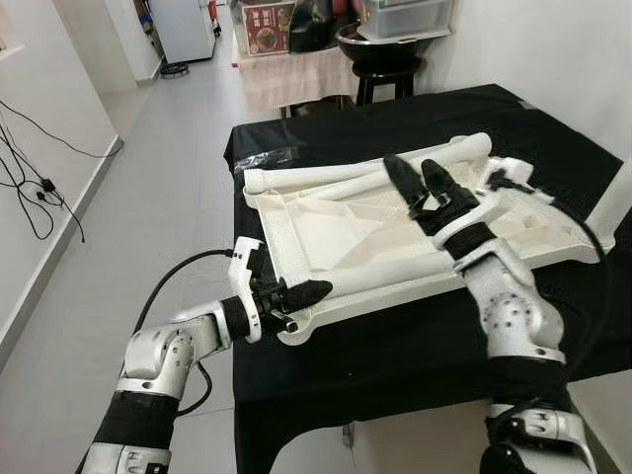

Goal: Building children table

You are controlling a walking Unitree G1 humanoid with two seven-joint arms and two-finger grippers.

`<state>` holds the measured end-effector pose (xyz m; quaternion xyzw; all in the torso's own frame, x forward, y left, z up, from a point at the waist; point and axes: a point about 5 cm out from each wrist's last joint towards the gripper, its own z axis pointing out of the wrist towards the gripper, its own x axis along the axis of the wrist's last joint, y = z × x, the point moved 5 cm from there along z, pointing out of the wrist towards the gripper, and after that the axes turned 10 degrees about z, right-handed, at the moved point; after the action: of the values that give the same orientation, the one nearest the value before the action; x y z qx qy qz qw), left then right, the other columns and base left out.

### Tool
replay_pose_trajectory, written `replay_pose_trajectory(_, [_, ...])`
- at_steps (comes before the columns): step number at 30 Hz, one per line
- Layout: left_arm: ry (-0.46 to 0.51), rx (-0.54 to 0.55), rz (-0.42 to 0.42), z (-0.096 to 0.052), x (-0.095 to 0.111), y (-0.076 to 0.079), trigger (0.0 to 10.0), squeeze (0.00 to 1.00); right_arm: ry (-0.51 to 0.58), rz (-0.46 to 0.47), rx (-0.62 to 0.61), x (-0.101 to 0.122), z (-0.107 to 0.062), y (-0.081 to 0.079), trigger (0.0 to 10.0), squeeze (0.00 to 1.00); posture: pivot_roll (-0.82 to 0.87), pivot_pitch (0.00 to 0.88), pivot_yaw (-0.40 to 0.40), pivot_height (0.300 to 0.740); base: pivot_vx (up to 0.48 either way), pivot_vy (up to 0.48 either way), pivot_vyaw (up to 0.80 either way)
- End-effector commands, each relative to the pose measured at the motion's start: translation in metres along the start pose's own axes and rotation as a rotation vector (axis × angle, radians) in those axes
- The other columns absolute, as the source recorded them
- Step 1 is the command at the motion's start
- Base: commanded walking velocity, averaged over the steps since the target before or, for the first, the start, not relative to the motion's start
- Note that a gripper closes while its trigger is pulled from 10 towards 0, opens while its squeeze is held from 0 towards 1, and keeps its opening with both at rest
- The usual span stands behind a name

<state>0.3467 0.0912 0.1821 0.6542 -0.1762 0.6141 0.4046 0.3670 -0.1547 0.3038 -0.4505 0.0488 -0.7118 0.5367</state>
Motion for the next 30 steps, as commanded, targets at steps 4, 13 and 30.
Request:
replay_pose_trajectory(4, [0.356,0.154,0.111,-0.034,0.08,-0.019,0.0,0.0,-0.13,0.059,0.164,-0.026,-0.014,-0.022,10.0,0.0,-0.13,0.0,0.049,0.74,0.0,0.0,0.0])
replay_pose_trajectory(13, [0.397,-0.005,0.124,-0.037,0.09,0.014,0.0,0.0,-0.275,0.093,0.146,-0.058,-0.026,-0.018,10.0,0.0,-0.13,0.0,0.048,0.74,0.0,0.0,0.0])
replay_pose_trajectory(30, [0.322,-0.407,0.06,-0.044,0.056,0.085,0.0,0.0,-0.357,0.328,0.343,-0.089,-0.019,-0.066,10.0,0.0,-0.11,0.004,0.036,0.74,0.0,0.0,0.0])
